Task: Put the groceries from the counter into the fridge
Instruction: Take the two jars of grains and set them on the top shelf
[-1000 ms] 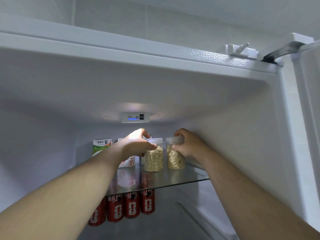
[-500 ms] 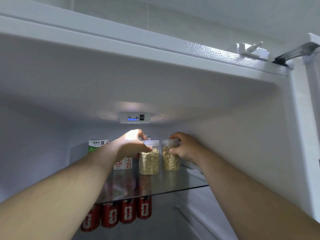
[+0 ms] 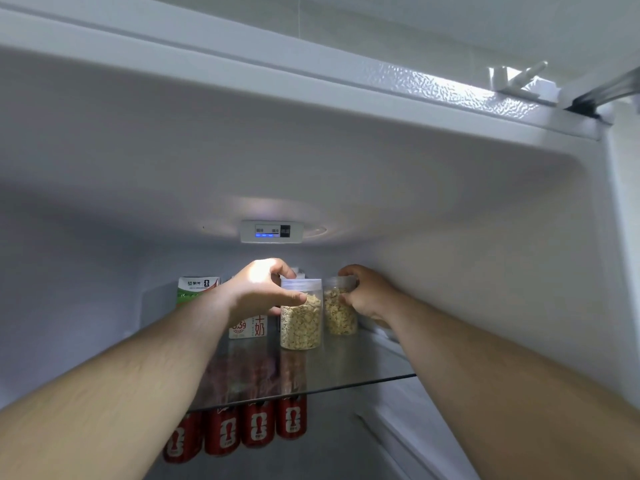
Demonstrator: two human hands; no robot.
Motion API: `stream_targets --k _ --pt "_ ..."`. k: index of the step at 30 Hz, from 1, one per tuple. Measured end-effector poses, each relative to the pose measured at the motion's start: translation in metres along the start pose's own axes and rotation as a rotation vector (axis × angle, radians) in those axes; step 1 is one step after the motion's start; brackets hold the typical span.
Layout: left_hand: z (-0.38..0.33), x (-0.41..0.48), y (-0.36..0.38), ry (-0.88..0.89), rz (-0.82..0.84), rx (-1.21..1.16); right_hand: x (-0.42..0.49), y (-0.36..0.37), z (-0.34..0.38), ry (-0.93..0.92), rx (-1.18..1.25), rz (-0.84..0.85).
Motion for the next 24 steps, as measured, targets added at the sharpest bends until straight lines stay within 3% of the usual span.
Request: stream_targets --k 18,24 --pt "0.003 0.002 0.001 0.009 -0.006 0.018 0.011 0.008 -0.005 0.037 -0.163 0.064" --pt "0.000 -0.001 0.002 -0.039 0.019 0.020 -0.011 -0.013 0.014 -0.002 0.030 -0.007"
Point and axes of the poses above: each hand's wrist, its own x-axis towards the middle knuckle, its own y-axis out of the palm, z = x × y, the point moved 1 cm from there along x, towards the middle knuckle, and after that the axes turned 4 degrees about x, right-handed, at the moved point
